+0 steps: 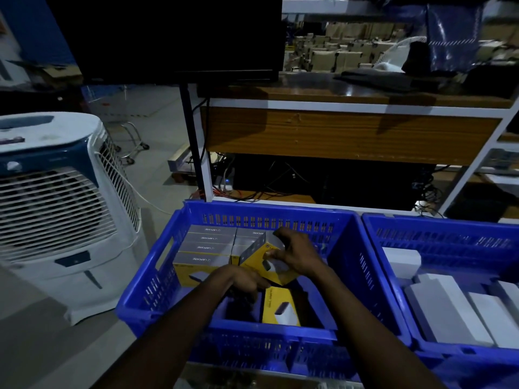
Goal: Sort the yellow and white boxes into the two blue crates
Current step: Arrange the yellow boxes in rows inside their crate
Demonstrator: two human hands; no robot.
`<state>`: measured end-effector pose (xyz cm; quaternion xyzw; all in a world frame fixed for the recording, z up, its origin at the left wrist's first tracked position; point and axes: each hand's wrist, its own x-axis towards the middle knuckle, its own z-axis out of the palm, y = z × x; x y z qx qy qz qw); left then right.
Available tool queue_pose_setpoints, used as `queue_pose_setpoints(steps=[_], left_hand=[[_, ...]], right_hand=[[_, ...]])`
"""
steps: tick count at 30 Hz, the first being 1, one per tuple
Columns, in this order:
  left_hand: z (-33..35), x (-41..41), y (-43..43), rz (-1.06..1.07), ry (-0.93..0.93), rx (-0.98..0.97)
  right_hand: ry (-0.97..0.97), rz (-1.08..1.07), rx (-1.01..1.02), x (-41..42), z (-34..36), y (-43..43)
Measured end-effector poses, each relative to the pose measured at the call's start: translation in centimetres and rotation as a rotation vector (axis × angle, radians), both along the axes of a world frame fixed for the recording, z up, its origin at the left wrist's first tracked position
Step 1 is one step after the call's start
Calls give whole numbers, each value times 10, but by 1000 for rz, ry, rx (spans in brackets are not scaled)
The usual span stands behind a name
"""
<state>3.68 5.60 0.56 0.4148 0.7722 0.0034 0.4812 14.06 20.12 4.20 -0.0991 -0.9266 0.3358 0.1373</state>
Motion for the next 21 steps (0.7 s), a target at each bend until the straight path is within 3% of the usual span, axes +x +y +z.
queue_pose_setpoints(steps=[13,21], left_hand=[[2,16,5,-128,-97,44],[7,44,23,-69,-258,171]], right_hand=[[-90,43,-41,0,2,-3],[145,-14,-240,5,16,-5]])
